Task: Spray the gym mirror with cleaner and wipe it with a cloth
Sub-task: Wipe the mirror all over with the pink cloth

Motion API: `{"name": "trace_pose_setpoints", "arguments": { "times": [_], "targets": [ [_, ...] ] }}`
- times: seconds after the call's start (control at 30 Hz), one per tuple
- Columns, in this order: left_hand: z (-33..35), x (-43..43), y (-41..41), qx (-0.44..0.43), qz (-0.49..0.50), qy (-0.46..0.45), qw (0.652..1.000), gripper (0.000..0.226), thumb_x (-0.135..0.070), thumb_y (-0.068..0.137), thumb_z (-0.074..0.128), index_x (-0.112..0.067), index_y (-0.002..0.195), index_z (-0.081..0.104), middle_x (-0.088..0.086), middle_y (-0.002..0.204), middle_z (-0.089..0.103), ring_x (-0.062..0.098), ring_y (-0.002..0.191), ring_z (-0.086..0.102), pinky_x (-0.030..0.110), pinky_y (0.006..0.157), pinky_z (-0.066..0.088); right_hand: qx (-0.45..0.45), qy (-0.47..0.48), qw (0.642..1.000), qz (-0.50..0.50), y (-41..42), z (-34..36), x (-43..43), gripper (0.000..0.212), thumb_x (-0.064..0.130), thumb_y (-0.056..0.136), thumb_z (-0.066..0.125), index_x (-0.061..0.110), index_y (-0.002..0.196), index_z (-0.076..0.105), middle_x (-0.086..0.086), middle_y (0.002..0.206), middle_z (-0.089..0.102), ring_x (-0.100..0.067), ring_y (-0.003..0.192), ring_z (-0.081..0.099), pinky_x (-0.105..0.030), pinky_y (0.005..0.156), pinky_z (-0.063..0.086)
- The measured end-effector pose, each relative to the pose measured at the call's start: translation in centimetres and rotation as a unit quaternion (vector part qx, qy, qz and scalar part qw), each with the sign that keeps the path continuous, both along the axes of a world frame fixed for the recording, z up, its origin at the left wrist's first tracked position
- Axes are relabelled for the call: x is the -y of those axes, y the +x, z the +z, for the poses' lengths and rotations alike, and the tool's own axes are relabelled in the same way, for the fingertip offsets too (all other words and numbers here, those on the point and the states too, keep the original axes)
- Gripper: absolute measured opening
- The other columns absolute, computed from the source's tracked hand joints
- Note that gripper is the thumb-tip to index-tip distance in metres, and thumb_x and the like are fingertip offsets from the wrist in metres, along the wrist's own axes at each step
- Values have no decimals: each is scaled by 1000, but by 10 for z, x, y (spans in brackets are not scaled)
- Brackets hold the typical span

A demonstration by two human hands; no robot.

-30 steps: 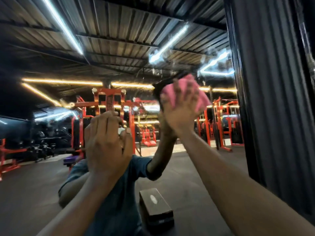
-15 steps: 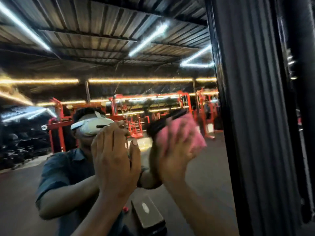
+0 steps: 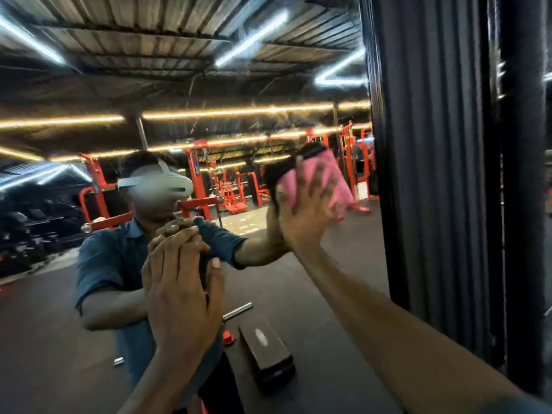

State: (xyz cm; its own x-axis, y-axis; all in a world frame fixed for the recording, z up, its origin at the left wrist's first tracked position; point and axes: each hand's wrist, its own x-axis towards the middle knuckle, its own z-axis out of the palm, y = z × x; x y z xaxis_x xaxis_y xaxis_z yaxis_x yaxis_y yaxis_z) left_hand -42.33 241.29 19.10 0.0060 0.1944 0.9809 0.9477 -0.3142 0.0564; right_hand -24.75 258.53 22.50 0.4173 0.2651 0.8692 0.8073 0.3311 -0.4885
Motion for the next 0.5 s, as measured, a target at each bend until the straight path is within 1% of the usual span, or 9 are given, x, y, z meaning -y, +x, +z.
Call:
{"name": "trace_pose_setpoints", "arguments": {
  "times": [0.1,0.17,0.2,0.27,0.33,0.37,0.43,0.47,0.5],
  "targets": [
    [24,6,-9,15,19,9,1000,30,-23,97,52,-2,116,62,20,131,61,41,123,53,53,107,36,293,77,947,105,-10,37,22,69,65,100,30,35,162,29,-7,174,5,-39,160,-3,-73,119,-4],
    [30,10,-14,28,32,3,999,32,-21,97,53,0,119,62,20,131,61,42,123,53,54,107,37,296,81,945,115,8,35,21,69,63,101,29,32,162,30,-6,174,5,-36,160,-1,-73,119,3],
    [32,13,-16,31,35,0,999,34,-21,97,53,1,121,61,20,130,60,42,123,52,55,106,38,218,74,967,105,20,37,16,69,62,102,27,31,163,28,-6,174,5,-34,160,2,-71,121,7],
    [35,19,-18,21,41,-2,999,34,-21,96,53,1,122,61,21,128,60,42,121,53,56,105,39,-59,-40,992,105,44,57,3,70,63,102,23,34,165,16,-2,175,3,-30,160,1,-67,123,9],
    [41,23,-21,9,43,1,999,32,-21,96,53,-1,121,60,20,128,60,42,122,53,54,106,38,-354,-119,915,152,45,95,-1,69,69,102,25,44,164,9,5,175,0,-30,161,-3,-70,121,0],
    [44,23,-23,11,42,2,999,32,-22,97,52,-3,121,60,19,129,60,40,124,52,53,108,37,-408,-70,872,262,46,111,4,70,74,99,24,47,163,13,6,175,5,-32,161,1,-69,121,-1],
    [50,23,-23,21,40,9,999,31,-24,96,51,-4,118,59,18,130,60,39,127,51,52,108,36,-286,179,852,400,25,127,-7,75,81,95,27,39,158,34,1,163,32,-19,151,26,-46,124,17],
    [52,21,-22,27,39,15,999,31,-23,95,52,-3,118,59,19,131,59,39,126,50,53,108,36,-154,246,883,369,12,131,-3,69,77,97,32,36,151,42,-5,150,42,-9,140,34,-27,117,24],
    [54,19,-21,35,42,21,998,32,-21,94,53,-2,119,59,20,131,59,39,126,50,54,108,36,-31,208,949,234,-4,140,16,61,69,100,36,35,151,43,-13,152,41,-8,142,32,-27,120,17]
  ]
}}
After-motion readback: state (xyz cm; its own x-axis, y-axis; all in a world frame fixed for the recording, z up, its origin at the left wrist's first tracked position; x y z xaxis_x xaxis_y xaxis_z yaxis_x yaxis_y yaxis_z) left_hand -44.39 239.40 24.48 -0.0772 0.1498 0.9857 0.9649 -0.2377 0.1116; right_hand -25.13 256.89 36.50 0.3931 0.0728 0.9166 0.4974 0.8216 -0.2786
